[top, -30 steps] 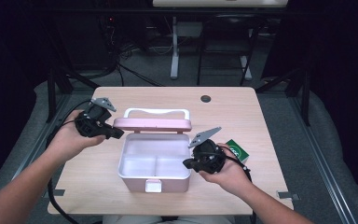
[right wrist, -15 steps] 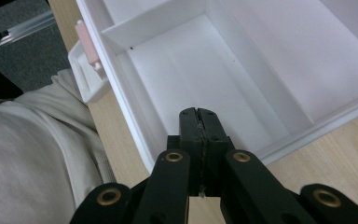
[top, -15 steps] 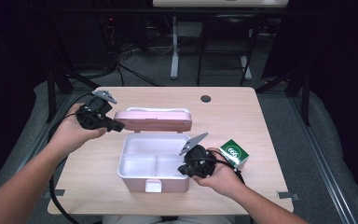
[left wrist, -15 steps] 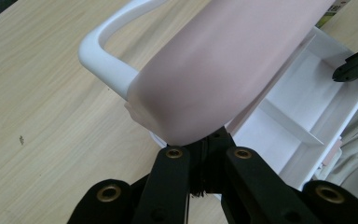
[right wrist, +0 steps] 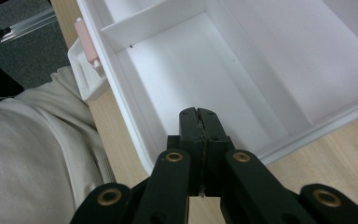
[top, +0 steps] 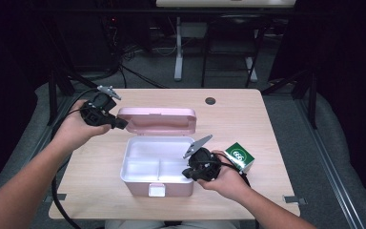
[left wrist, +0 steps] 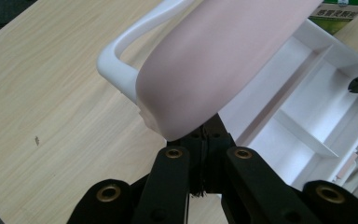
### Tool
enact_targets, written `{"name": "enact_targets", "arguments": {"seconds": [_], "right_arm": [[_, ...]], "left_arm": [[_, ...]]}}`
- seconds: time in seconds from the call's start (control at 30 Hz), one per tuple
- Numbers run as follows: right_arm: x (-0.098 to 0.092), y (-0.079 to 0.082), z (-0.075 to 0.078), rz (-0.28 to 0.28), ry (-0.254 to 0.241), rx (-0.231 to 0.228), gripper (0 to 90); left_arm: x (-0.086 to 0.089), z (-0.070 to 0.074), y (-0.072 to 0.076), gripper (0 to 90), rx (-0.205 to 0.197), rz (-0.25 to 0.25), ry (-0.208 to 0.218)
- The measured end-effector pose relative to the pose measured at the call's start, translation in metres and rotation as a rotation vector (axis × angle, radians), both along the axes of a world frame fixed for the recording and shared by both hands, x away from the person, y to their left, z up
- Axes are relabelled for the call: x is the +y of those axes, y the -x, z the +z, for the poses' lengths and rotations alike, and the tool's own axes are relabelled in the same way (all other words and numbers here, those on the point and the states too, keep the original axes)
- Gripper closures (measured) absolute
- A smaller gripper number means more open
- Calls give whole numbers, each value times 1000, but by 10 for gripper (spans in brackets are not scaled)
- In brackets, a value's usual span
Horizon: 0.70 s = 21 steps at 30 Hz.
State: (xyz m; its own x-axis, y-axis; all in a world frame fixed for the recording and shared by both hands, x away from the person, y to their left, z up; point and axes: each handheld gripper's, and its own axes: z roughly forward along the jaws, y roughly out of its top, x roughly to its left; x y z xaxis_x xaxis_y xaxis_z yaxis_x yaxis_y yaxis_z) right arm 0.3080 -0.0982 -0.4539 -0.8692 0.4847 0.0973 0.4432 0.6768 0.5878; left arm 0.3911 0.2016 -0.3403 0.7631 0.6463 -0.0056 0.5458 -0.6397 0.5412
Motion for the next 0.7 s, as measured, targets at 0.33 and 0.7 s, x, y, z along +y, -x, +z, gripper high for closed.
{"name": "enact_targets", "arguments": {"seconds": [0.33, 0.7], "right_arm": [[-2, -1, 0, 0, 2, -4, 900], [-3, 0, -2, 0, -4, 2, 900]], "left_arm": [[1, -2, -14, 899, 1, 38, -8], [-2, -8, -25, 897, 6, 55, -25]]}}
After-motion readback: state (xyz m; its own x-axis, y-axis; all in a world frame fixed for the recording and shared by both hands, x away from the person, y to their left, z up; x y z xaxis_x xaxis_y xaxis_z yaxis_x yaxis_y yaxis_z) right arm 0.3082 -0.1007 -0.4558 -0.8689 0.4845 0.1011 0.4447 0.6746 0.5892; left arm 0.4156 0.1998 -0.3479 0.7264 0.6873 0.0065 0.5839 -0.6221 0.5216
